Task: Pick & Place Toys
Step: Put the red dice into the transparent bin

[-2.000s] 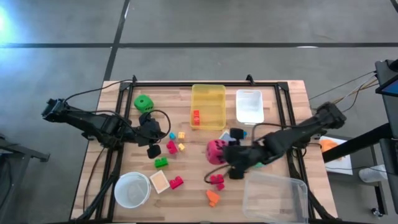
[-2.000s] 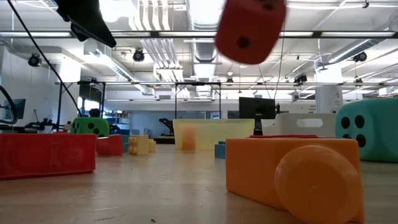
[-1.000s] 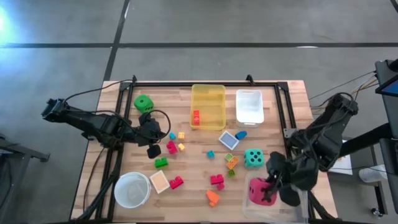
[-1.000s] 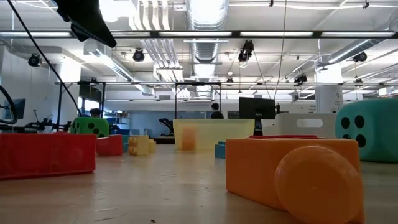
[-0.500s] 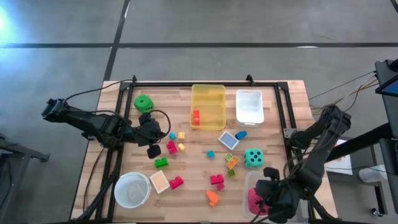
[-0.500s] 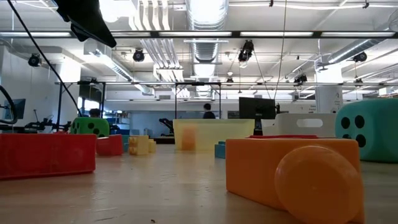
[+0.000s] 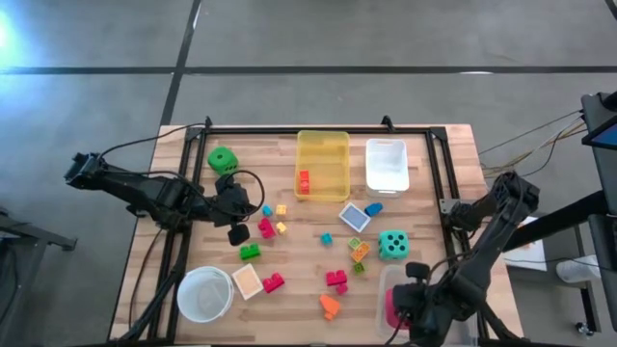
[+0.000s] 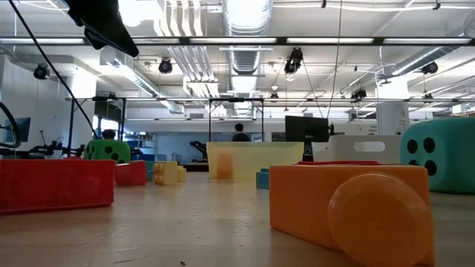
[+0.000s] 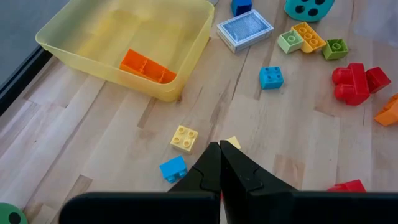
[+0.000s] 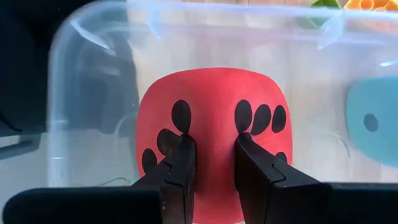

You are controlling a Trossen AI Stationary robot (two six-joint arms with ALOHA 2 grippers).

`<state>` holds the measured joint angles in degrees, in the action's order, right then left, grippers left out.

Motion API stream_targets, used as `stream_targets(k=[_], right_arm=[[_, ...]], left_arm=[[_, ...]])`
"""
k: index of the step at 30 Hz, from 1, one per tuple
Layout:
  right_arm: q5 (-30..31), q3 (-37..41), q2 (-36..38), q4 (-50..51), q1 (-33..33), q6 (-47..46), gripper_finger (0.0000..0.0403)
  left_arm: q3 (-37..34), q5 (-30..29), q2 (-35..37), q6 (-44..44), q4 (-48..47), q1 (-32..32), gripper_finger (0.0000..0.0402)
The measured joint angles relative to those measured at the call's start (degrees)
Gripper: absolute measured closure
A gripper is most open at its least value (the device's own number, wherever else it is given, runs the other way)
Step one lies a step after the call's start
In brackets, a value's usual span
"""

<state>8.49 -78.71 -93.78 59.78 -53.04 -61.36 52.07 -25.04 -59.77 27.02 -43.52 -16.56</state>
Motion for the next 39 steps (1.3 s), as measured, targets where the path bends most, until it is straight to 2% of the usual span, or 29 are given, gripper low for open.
stream_targets(k=[13, 39], right_arm=[[0.01, 2.55, -4.23, -0.98, -1.50, 0.51, 0.0333], [0.16, 4.06, -4.32, -4.52, -1.46, -0.05, 0.0333]], left_arm=[[0.00, 0.00, 0.00, 0.01, 0.00, 0.00, 0.0401], [0.00, 0.00, 0.00, 0.01, 0.01, 0.00, 0.0401]])
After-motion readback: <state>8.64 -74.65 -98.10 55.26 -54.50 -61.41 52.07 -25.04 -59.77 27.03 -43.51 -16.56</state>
